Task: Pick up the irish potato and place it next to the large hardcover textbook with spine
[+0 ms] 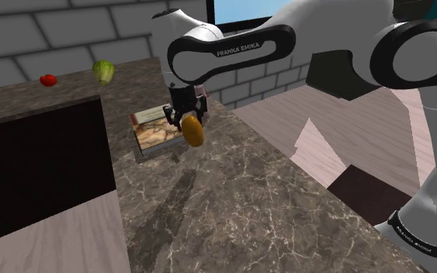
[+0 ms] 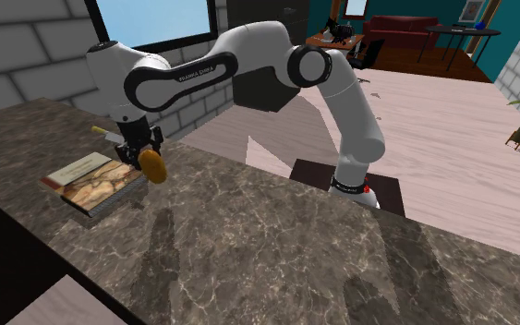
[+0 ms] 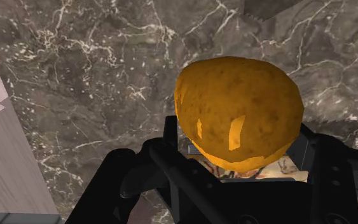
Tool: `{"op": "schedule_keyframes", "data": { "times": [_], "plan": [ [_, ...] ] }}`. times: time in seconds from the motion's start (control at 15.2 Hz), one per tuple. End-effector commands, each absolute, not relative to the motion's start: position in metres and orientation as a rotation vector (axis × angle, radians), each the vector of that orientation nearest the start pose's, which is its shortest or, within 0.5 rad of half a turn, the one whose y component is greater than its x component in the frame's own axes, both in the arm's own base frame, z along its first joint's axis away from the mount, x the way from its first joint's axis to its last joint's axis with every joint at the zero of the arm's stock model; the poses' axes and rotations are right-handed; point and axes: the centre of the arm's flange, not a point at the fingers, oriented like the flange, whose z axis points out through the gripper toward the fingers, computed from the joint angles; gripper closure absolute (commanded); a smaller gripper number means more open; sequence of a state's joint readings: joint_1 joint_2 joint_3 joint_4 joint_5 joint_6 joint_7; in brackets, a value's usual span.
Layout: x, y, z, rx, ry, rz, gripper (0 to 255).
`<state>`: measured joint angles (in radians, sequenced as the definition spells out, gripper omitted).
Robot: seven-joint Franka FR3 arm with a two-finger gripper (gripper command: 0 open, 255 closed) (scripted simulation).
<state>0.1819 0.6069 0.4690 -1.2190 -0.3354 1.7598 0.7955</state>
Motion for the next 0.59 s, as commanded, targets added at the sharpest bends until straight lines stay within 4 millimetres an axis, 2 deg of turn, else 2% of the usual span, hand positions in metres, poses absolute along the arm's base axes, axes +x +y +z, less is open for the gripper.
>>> {"op": "schedule_keyframes", "data": {
  "times": [0.0,0.53],
  "plan": [
    [0.633,0.339,0.436,-3.187,0.245,-0.064,255],
    [0.633,0.339,0.393,-3.187,0.245,-0.064,255]
  ]
}}
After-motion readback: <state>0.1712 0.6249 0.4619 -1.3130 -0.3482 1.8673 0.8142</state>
